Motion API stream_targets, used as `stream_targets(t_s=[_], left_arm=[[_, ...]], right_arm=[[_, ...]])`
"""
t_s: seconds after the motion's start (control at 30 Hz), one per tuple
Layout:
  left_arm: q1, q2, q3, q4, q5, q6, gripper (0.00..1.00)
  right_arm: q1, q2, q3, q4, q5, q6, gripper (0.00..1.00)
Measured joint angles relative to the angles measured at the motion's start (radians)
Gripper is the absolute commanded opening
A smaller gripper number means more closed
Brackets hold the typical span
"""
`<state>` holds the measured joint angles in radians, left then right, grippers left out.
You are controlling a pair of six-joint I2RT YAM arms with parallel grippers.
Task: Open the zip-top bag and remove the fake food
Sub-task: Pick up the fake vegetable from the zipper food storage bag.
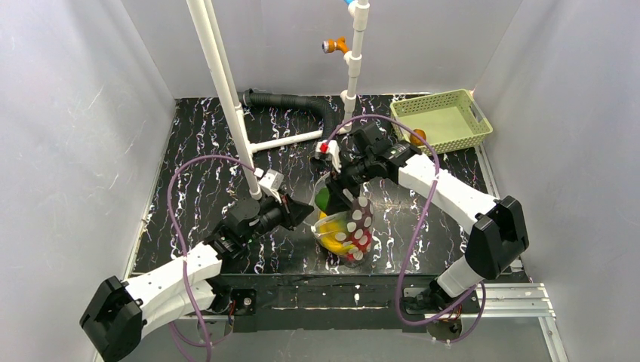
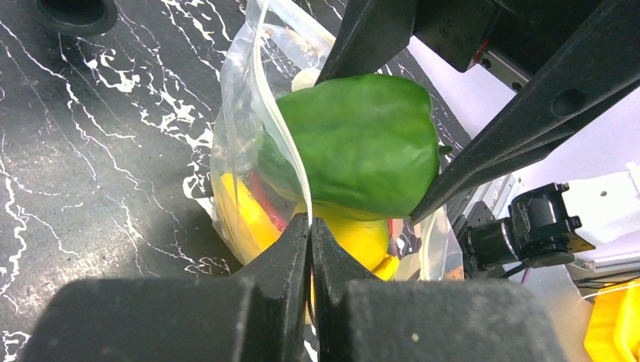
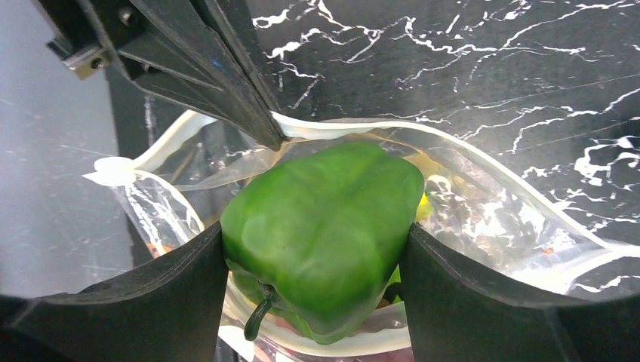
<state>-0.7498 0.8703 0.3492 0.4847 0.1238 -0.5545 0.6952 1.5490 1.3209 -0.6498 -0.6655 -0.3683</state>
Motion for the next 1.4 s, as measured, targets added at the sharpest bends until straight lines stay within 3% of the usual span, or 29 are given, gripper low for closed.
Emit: stream_targets(t_s=[0.43, 1.1, 1.4], left_arm=[[0.0, 0.07, 0.112, -0.111, 0.002, 0.073, 0.0], [0.0, 0.064, 0.196, -0.239, -0.087, 0.136, 0.0], [0.0, 0.078, 0.204, -0.246, -0.09, 0.143, 0.0]], right_arm=[[-0.137, 0.011, 0.064, 0.0, -0.253, 0.163, 0.11], [-0.188, -0.146, 0.06, 0.001, -0.455, 0.21, 0.11], [-0.327, -0.175, 0.055, 0.042, -0.52, 0.254, 0.11]])
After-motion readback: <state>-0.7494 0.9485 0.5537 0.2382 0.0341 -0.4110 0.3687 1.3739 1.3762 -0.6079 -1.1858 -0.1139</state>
